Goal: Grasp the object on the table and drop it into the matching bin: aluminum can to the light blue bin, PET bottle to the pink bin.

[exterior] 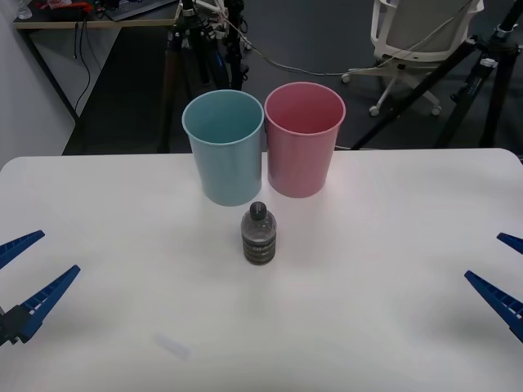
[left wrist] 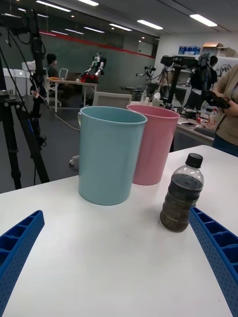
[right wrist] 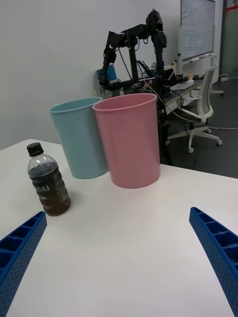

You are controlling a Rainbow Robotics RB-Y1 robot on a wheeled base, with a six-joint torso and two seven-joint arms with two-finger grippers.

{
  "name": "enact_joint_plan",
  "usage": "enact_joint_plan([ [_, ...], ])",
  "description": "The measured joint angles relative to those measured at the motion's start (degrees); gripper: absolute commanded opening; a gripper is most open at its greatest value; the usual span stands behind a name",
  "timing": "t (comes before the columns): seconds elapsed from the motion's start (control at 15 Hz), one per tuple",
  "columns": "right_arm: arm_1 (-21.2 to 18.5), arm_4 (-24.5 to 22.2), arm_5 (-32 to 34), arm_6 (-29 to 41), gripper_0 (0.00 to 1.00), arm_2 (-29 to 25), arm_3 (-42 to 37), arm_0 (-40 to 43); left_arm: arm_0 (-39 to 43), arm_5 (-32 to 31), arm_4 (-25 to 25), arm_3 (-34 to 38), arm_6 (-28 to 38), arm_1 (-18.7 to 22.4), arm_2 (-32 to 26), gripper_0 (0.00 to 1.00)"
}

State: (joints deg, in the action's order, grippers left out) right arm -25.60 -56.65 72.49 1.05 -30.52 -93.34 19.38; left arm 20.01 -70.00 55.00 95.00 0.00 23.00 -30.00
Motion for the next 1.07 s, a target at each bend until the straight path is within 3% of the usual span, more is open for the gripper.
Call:
enact_joint_plan([
  [0.6, -0.13, -0.01, 1.38, -3.45, 1.00, 3.21, -1.01, 1.97, 0.00, 0.00, 0.00, 0.00, 0.00, 0.00, 0.00, 1.00],
  [1.07, -0.07, -0.02, 0.66, -15.27, 1.00, 10.59, -0.98, 4.09, 0.00, 0.00, 0.00, 0.00, 0.00, 0.00, 0.00, 1.00],
])
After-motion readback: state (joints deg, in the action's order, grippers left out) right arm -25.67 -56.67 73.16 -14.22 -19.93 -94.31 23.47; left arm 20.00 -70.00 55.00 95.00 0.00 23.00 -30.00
